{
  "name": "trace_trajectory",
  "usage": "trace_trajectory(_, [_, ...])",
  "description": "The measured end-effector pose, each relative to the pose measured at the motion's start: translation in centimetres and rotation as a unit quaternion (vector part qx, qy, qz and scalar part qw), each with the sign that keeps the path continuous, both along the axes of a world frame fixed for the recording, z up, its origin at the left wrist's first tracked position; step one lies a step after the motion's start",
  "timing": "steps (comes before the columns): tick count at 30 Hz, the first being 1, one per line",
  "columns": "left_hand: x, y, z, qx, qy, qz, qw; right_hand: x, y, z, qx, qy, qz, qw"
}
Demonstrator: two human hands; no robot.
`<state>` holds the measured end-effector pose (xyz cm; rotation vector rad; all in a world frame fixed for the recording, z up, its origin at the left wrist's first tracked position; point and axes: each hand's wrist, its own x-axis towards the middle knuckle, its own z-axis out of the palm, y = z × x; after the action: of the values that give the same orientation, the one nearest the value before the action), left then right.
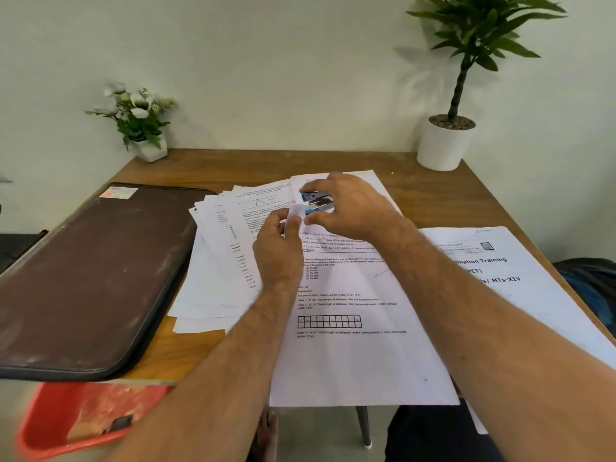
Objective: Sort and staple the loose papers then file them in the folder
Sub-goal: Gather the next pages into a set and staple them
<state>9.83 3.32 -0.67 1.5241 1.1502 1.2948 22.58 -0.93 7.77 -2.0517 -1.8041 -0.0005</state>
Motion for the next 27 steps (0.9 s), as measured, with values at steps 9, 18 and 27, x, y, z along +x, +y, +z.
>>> trace_trajectory(9, [0.1,0.5,-0.4,-0.022,-0.019,-0.002,1.000,-0.5,1.1,0.9,-0.046,-0.048,0.043,0.997])
trace_trajectory(18, [0.0,0.6,-0.5,-0.043,-0.034,0.001,0.999,-1.0,1.6,1.5,-0.055,-0.054,0.061,0.995])
trace_trajectory(27, [-0.3,0.3,-0.1,-0.043,-0.032,-0.001,0.999,-1.4,2.1,1.7,-0.058,-0.070,0.073,0.993])
